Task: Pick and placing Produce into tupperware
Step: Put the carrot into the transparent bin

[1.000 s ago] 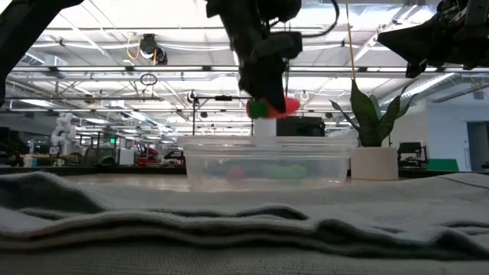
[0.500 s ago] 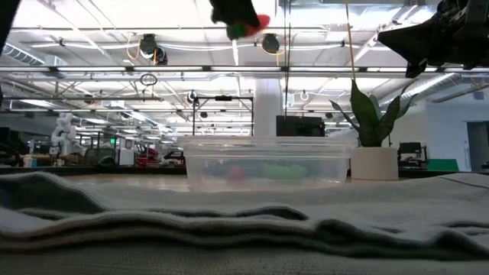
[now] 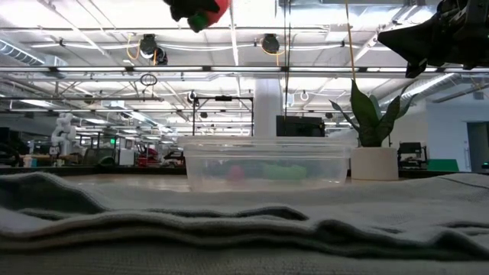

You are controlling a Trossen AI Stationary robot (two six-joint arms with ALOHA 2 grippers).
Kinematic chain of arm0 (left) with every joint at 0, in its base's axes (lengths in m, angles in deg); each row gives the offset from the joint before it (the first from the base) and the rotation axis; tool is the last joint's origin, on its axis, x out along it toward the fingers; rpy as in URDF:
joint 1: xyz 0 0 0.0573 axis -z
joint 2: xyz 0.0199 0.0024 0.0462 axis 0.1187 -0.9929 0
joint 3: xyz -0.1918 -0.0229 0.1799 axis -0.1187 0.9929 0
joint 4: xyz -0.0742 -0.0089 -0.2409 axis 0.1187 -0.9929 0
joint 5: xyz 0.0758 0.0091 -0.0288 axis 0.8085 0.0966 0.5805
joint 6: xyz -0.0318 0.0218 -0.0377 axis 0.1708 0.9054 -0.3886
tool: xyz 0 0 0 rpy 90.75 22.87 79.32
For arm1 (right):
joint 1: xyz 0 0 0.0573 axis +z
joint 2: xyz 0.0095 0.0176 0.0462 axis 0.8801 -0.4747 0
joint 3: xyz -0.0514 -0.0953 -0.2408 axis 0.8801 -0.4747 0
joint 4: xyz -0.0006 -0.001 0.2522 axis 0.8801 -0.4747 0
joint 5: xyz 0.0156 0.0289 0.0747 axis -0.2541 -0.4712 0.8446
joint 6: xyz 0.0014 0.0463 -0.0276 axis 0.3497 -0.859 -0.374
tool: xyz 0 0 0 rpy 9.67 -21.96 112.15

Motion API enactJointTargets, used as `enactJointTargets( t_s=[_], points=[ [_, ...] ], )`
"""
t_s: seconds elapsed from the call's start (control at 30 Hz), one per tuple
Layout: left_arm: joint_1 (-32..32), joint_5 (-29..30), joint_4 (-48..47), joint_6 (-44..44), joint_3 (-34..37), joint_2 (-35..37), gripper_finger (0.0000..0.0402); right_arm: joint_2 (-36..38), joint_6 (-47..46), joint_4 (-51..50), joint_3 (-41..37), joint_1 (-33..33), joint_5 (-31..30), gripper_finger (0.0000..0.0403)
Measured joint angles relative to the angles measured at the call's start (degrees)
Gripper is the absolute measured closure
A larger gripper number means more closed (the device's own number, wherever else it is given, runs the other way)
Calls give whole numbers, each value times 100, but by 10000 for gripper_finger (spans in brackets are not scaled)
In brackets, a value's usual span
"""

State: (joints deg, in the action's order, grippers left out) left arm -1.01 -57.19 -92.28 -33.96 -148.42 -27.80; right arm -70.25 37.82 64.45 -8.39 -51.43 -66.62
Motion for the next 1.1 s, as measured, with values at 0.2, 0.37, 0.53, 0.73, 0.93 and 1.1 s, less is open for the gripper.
enactJointTargets(
  t_s=[0.2, 0.37, 0.53, 0.73, 0.93, 1.1],
  points=[
    [190, -918, 1152, -197, 1107, 378, 229, -2, 28, 6, -1, 1, -2, 403],
    [495, -871, 1870, -504, 1464, 237, 229, -2, 33, 50, 1, 1, 0, 403],
    [856, -836, 2347, -705, 1519, -132, 229, -2, 16, 61, -1, 1, 0, 403],
    [1169, -833, 2653, -717, 1522, -663, 229, -2, -2, 48, 1, -1, 0, 403],
    [1267, -838, 2731, -921, 1473, -1365, 229, -2, 0, 48, -1, 1, 0, 403],
    [1282, -1019, 2480, -970, 1193, -1954, 229, -2, 2, 48, 1, 1, 0, 403]
  ],
)
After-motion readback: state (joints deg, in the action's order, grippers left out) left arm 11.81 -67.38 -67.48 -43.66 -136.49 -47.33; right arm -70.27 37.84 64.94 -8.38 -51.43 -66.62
